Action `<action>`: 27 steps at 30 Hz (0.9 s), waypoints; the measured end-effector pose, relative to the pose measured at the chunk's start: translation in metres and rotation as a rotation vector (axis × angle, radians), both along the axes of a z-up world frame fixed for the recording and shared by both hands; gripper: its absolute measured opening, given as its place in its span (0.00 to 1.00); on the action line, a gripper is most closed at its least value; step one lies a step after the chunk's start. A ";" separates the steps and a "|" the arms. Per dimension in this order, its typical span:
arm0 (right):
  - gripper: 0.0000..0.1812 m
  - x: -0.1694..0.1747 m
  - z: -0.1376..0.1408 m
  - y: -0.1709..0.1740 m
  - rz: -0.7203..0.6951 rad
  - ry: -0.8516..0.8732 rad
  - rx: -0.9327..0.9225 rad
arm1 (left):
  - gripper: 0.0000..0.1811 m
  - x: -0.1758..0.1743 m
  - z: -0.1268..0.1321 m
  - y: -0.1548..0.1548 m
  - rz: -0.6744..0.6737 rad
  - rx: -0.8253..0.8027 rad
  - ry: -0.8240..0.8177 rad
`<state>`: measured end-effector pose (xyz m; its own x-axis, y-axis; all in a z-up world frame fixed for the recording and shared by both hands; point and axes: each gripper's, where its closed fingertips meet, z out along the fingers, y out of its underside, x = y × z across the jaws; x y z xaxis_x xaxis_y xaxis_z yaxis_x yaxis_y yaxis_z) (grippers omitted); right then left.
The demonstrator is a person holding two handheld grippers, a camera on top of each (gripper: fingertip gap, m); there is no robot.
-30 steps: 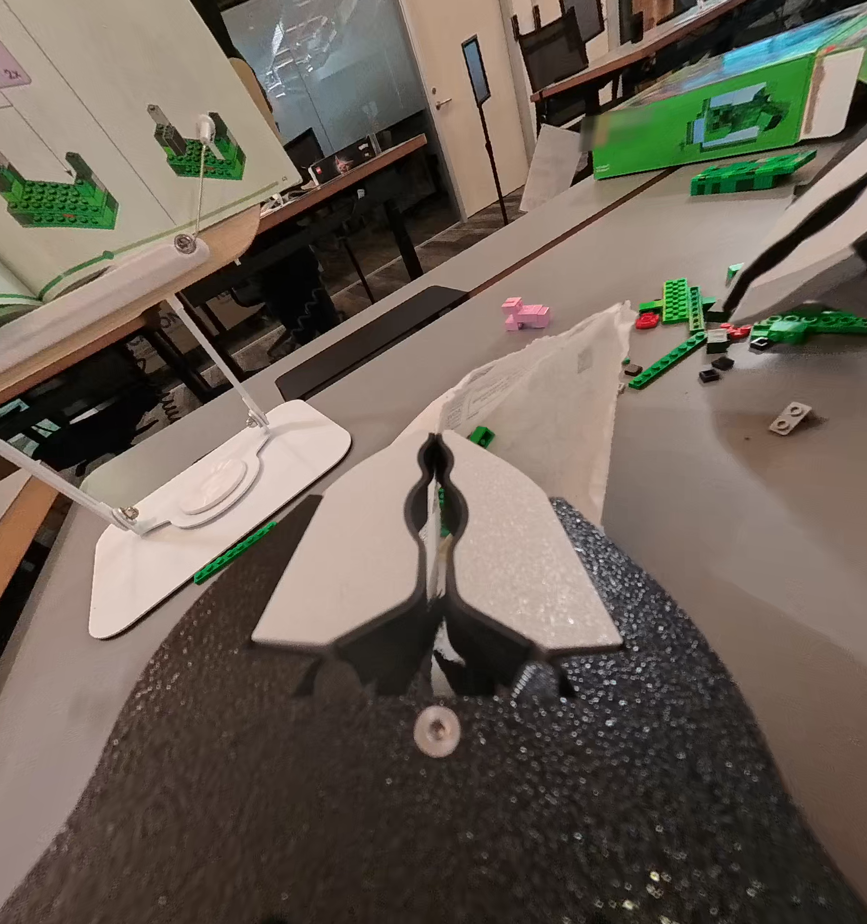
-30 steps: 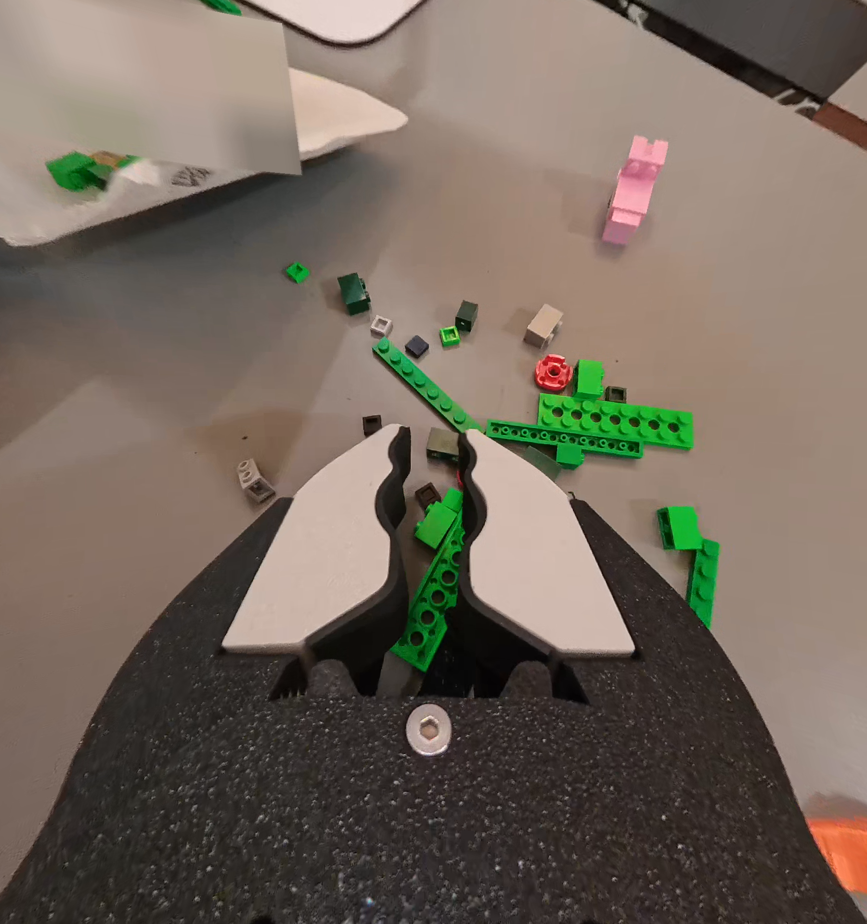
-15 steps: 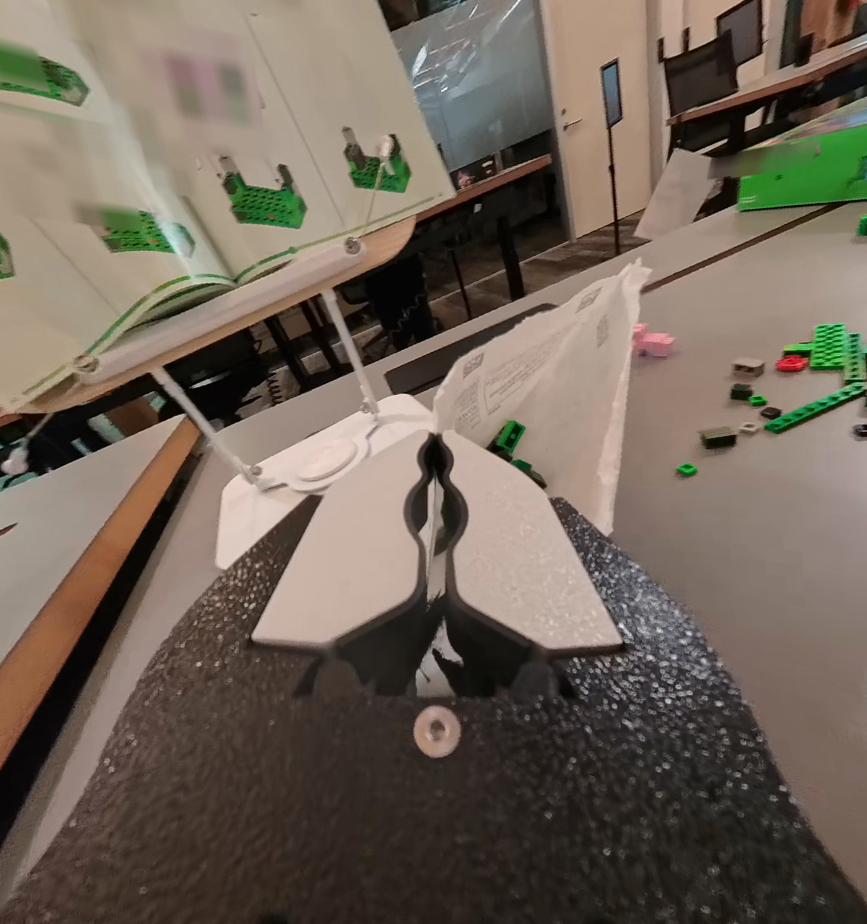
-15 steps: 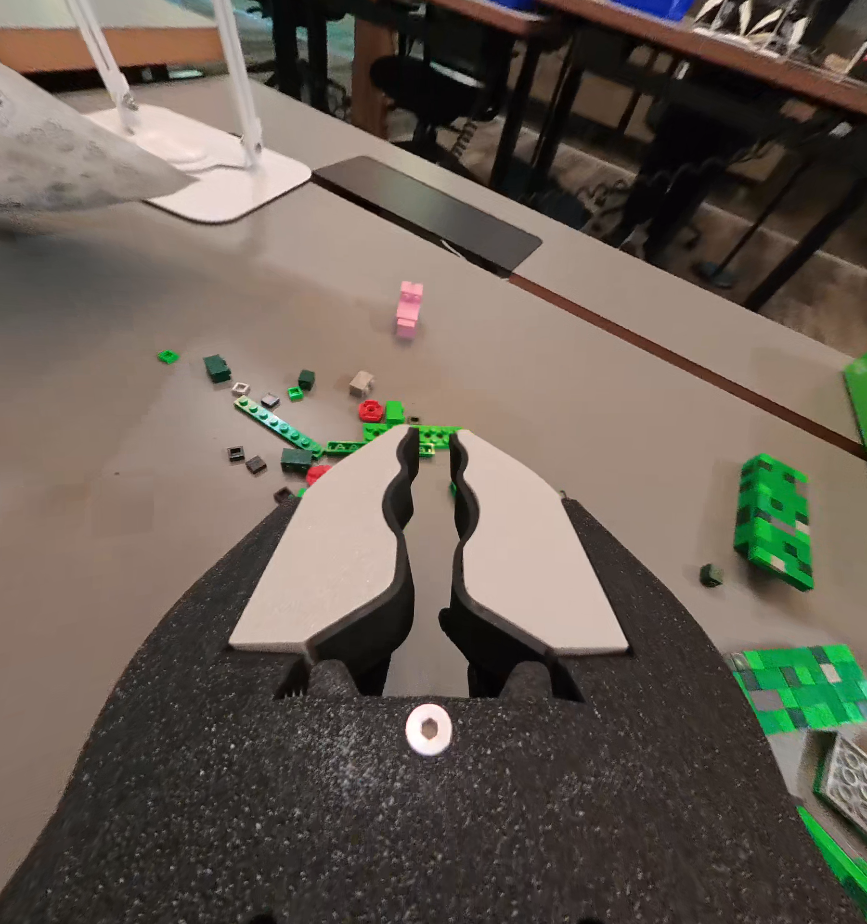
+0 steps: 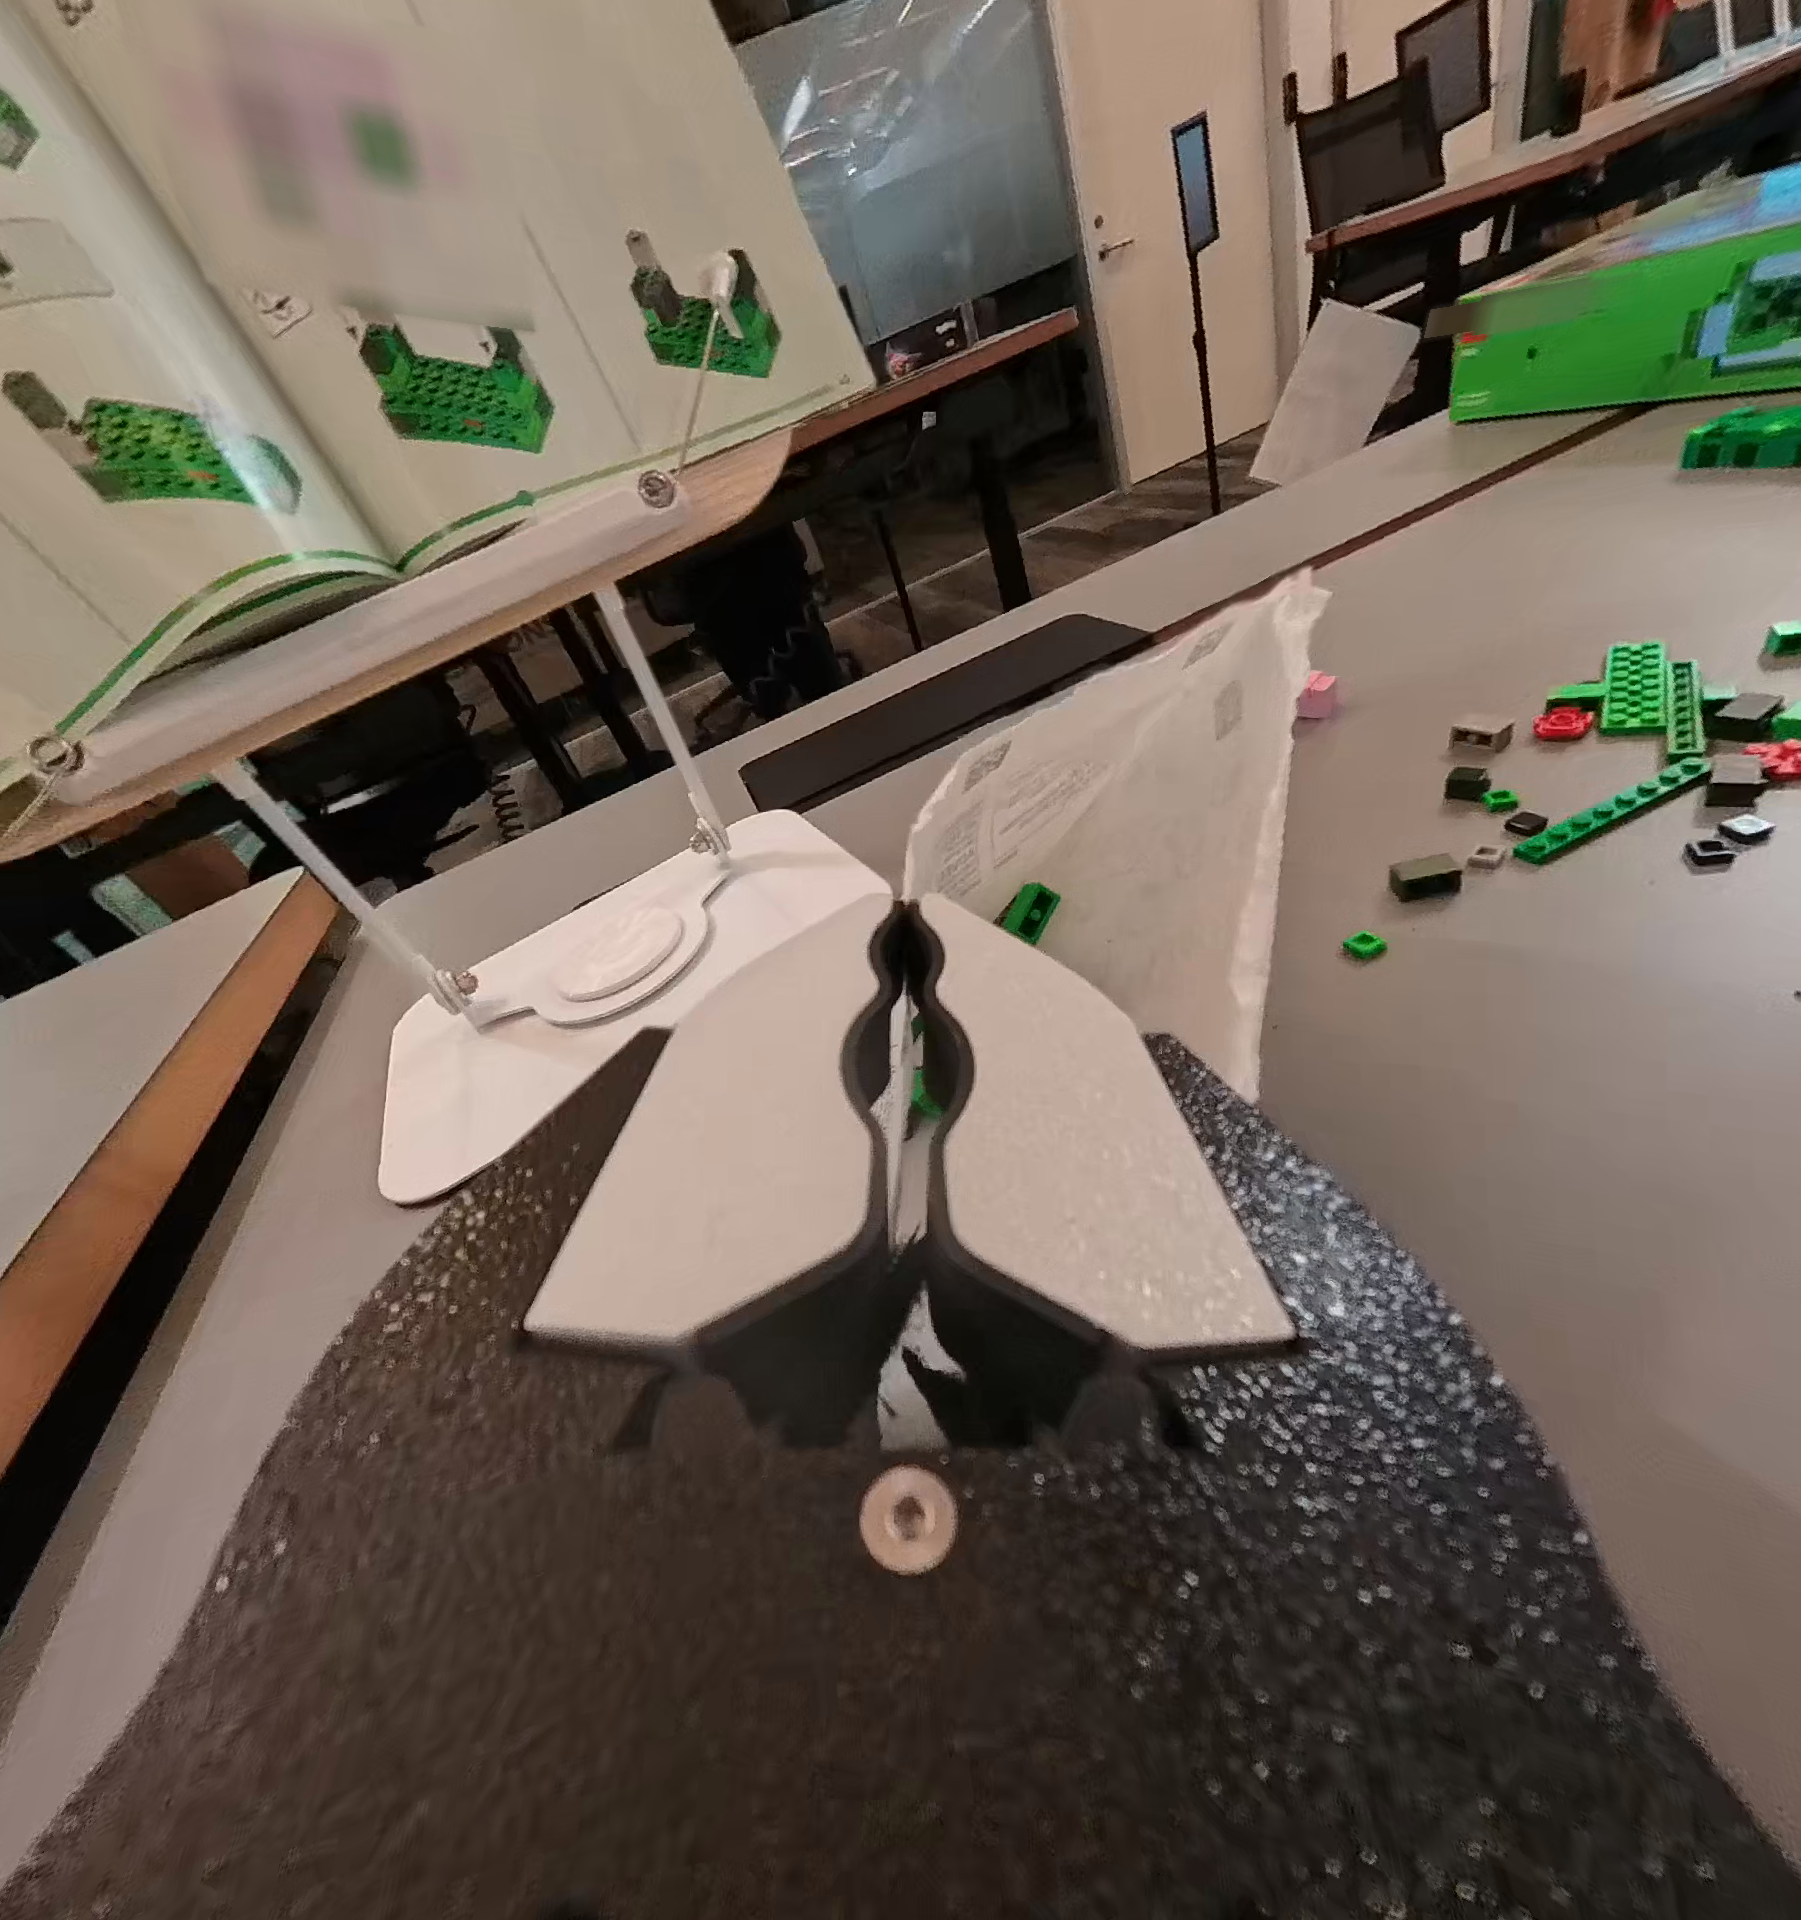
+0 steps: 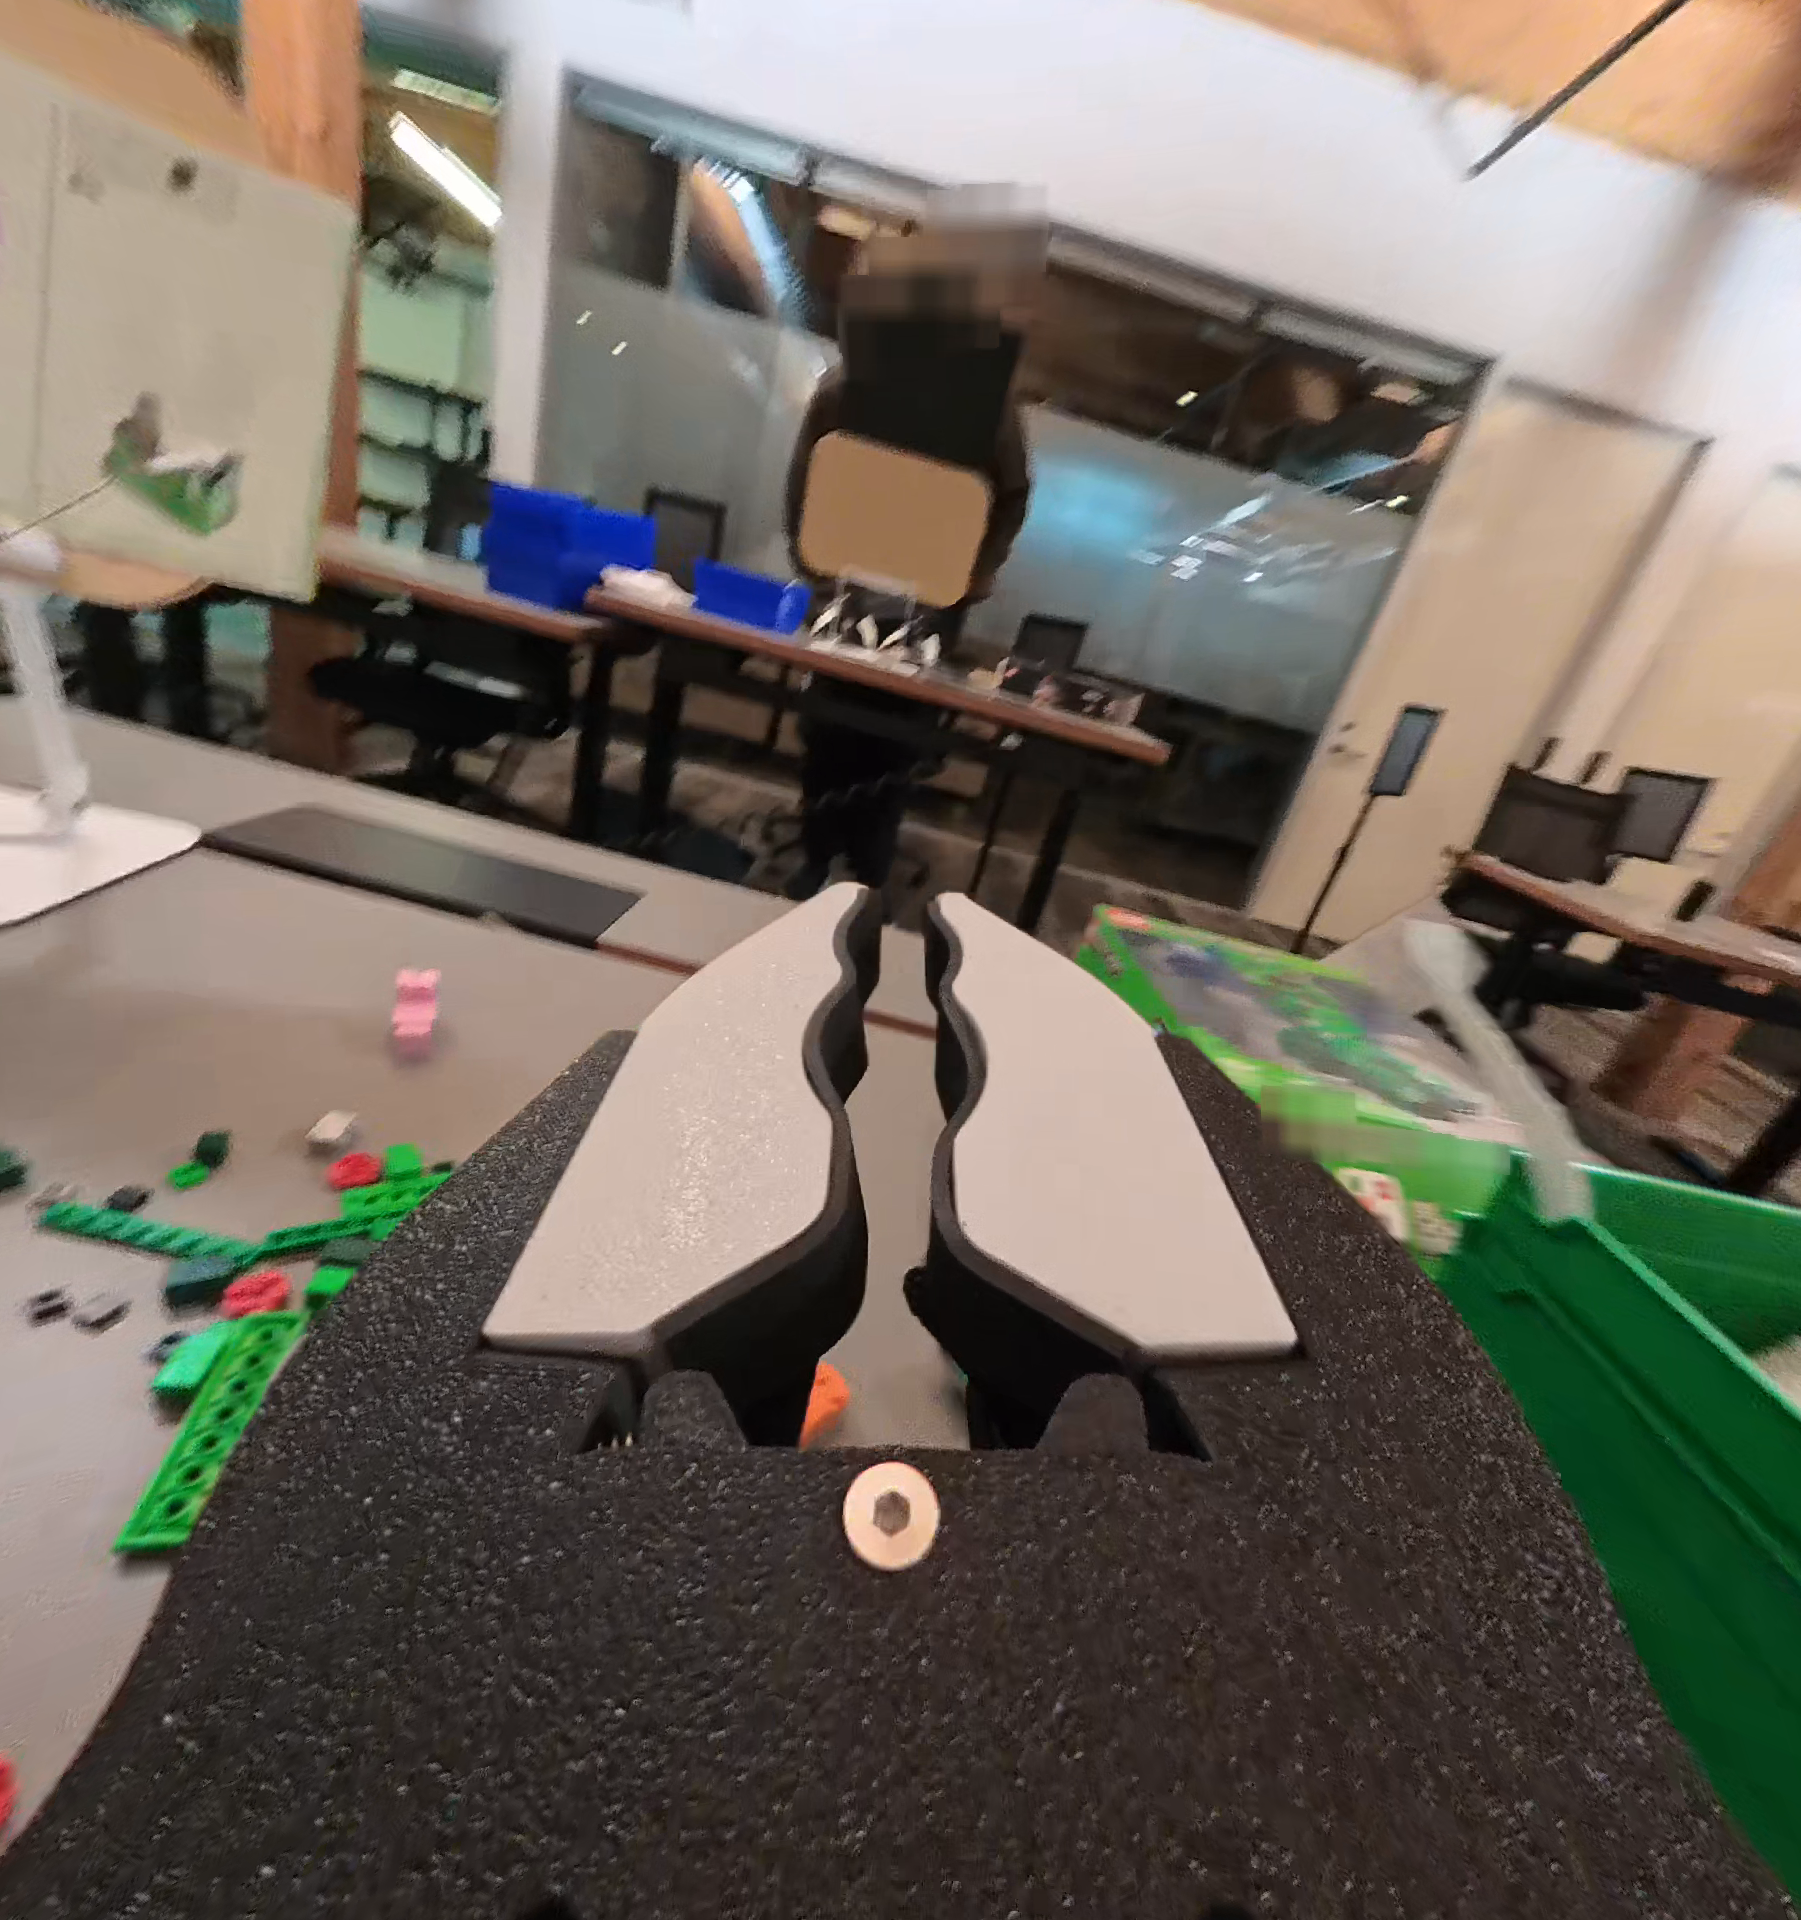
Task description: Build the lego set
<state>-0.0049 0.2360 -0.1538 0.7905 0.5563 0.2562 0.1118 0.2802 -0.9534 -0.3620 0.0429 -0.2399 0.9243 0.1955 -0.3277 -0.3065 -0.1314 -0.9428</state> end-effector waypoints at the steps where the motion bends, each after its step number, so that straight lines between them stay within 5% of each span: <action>1: 0.04 0.013 0.006 0.000 -0.030 0.027 0.026 | 0.00 0.002 0.000 0.001 -0.003 0.004 0.008; 18: 0.00 0.177 0.031 0.008 -0.462 0.212 0.177 | 0.00 0.010 -0.014 0.010 -0.050 -0.036 0.012; 27: 0.00 0.190 0.018 0.019 -0.436 0.278 0.090 | 0.00 0.011 -0.017 0.013 -0.063 -0.048 -0.007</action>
